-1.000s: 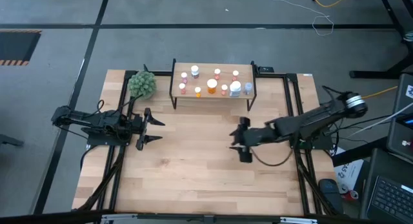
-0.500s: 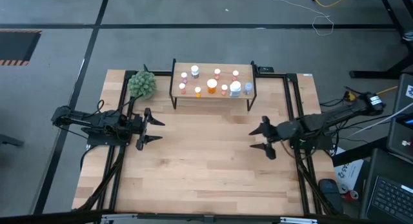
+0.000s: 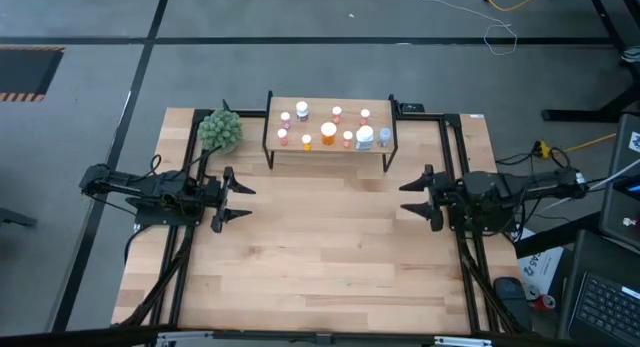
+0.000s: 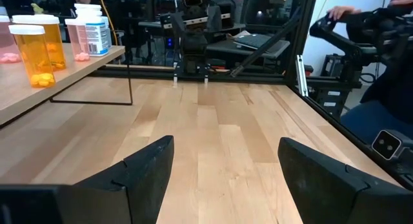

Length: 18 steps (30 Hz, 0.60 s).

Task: Pick and place medicine bottles onto shelf by color
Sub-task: Return to Home Position

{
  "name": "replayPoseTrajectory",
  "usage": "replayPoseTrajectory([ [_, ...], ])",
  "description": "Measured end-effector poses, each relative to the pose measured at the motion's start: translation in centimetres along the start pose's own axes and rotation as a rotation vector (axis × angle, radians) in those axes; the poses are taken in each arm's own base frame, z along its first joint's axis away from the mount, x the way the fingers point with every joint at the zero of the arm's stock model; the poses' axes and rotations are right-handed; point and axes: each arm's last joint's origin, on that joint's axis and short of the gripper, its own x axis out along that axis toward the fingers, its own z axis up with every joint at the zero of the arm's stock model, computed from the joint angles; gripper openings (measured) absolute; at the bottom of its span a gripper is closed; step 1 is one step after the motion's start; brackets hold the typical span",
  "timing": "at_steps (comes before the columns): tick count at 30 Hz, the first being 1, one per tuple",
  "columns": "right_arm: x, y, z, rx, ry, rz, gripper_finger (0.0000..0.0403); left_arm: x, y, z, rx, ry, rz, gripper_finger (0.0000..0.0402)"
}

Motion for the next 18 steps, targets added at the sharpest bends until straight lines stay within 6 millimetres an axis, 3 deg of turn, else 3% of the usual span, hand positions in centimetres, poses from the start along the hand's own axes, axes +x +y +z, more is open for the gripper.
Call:
replayPoseTrajectory([
  [8,-0.7,-1.5,-2.8,0.032,-0.122,-0.022,0.0272,0.0,0.0,0.0,0.0,0.001,0.0,0.0274],
  [18,-0.6,-1.4,-2.5,0.038,-0.157,-0.012,0.0272,0.0,0.0,0.0,0.0,0.0,0.001,0.0274],
])
